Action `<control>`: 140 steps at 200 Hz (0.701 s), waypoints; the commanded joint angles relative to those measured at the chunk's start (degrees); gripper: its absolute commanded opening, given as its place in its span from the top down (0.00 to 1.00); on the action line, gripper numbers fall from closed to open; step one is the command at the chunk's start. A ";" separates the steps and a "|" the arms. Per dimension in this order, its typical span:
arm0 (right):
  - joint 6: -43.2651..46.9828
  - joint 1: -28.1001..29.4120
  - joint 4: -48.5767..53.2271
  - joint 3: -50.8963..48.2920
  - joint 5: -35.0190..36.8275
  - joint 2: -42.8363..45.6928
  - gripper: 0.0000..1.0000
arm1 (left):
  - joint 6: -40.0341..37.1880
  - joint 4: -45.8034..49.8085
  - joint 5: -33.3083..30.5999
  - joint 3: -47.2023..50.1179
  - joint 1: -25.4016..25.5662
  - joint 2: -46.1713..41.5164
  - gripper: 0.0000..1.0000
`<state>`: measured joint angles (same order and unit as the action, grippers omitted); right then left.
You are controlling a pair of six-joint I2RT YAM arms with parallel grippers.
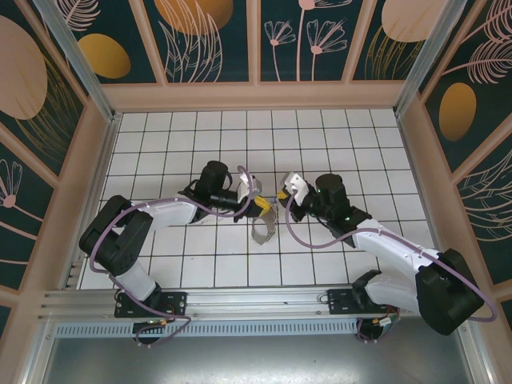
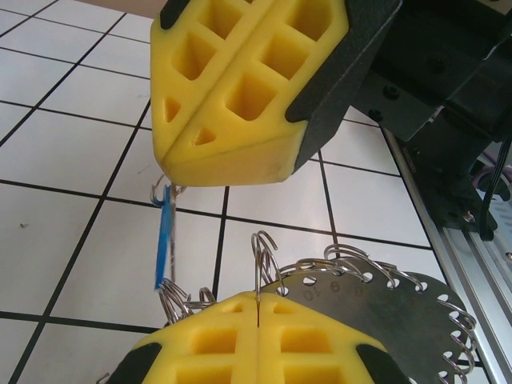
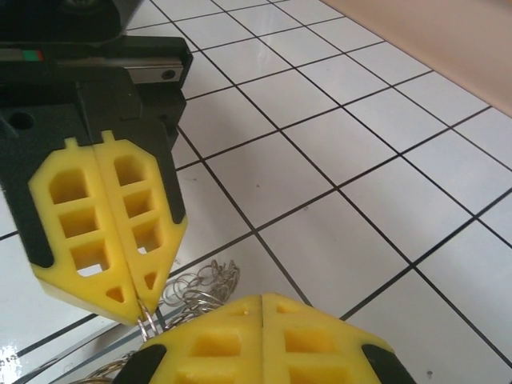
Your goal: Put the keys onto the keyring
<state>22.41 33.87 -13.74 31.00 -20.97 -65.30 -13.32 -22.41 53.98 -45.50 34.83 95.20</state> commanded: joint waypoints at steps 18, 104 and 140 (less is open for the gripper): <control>2.41 -0.46 1.76 -0.79 -2.03 0.46 1.00 | 1.14 -3.86 1.40 0.77 0.09 -0.62 1.00; 3.56 -7.23 9.27 0.14 -14.51 5.89 1.00 | 0.72 -3.88 1.44 0.59 0.07 -2.12 1.00; -15.15 -10.35 15.51 4.40 5.44 -0.34 1.00 | 0.36 -3.48 1.22 0.91 0.09 -2.37 1.00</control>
<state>20.71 26.24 -4.32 31.38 -26.83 -61.12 -12.75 -23.83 53.95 -44.99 34.83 94.76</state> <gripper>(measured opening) 0.052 0.058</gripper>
